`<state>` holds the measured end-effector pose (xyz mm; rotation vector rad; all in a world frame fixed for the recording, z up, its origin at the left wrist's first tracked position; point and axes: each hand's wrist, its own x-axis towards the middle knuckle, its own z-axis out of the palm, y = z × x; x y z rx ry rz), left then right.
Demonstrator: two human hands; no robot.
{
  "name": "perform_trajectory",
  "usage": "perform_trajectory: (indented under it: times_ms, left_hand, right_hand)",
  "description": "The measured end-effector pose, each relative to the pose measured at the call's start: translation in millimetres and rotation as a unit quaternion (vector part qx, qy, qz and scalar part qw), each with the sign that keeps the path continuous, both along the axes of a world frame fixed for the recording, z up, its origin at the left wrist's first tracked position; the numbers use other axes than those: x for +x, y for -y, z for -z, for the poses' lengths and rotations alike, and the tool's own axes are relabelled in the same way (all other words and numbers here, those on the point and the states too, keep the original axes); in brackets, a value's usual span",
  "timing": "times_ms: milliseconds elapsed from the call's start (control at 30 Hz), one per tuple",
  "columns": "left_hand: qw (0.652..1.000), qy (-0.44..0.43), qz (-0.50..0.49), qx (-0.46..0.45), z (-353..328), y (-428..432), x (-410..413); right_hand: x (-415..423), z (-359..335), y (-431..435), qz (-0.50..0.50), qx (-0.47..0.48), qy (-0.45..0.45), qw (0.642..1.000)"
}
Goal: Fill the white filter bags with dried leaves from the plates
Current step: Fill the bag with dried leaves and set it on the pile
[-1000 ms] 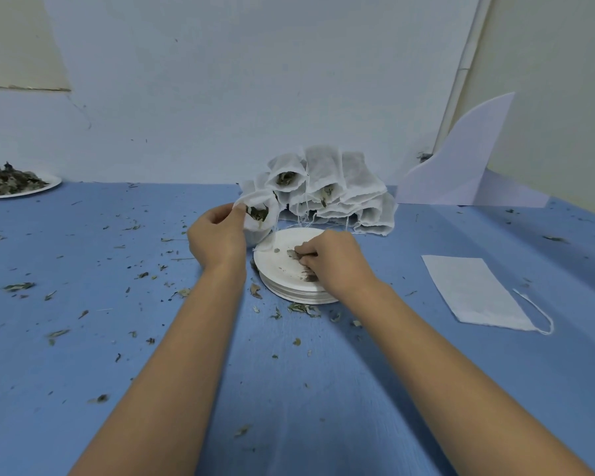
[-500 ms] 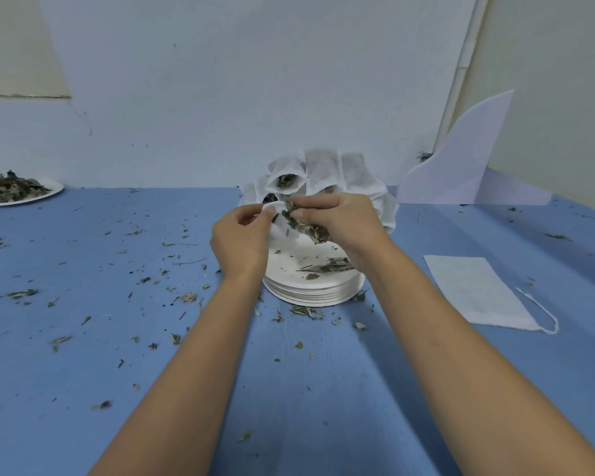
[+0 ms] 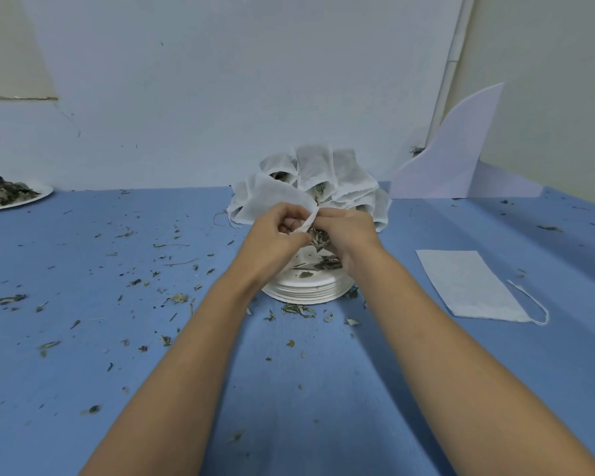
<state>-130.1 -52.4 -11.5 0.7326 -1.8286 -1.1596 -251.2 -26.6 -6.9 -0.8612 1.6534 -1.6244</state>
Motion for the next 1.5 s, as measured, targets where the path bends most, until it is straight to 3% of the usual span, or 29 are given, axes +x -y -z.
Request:
perform_trajectory:
  times_ms: [167, 267, 533, 733, 1033, 1100, 1200, 1267, 1400, 1500]
  left_hand:
    - [0.995, 0.072, -0.020, -0.064, 0, -4, -2]
    - [0.991, 0.061, -0.081, -0.088, 0, -2, -2]
    - [0.984, 0.000, -0.164, -0.075, -1, 5, 4]
    - [0.983, -0.021, -0.170, -0.063, 1, 9, 5]
    - [0.981, -0.040, -0.180, -0.056, 1, 9, 4]
    - [0.981, -0.040, -0.183, -0.055, 2, 8, 3]
    - [0.979, -0.036, -0.191, -0.062, 4, 6, 1]
    - [0.976, -0.025, -0.202, -0.079, 5, 4, -1]
    - [0.975, -0.021, -0.204, -0.081, 6, 3, -3]
    - [0.977, -0.020, -0.200, -0.075, 6, 2, -2]
  right_hand:
    - [6, 0, -1, 0.010, -0.024, 0.088, 0.996]
    - [15, 2, -1, -0.001, -0.042, 0.129, 0.991]
    - [30, -15, -8, -0.099, -0.057, 0.129, 0.985]
    - [27, -19, -13, -0.146, -0.063, 0.038, 0.987]
    - [25, -10, -11, -0.039, -0.105, -0.015, 0.994]
    - [26, -8, -10, -0.024, -0.104, -0.111, 0.988]
    - [31, -6, -9, 0.007, -0.083, -0.316, 0.945]
    - [33, -4, -10, 0.032, -0.080, -0.315, 0.945]
    - [26, -4, -12, 0.044, -0.094, -0.220, 0.970]
    - [22, -7, -13, 0.028, -0.074, -0.250, 0.965]
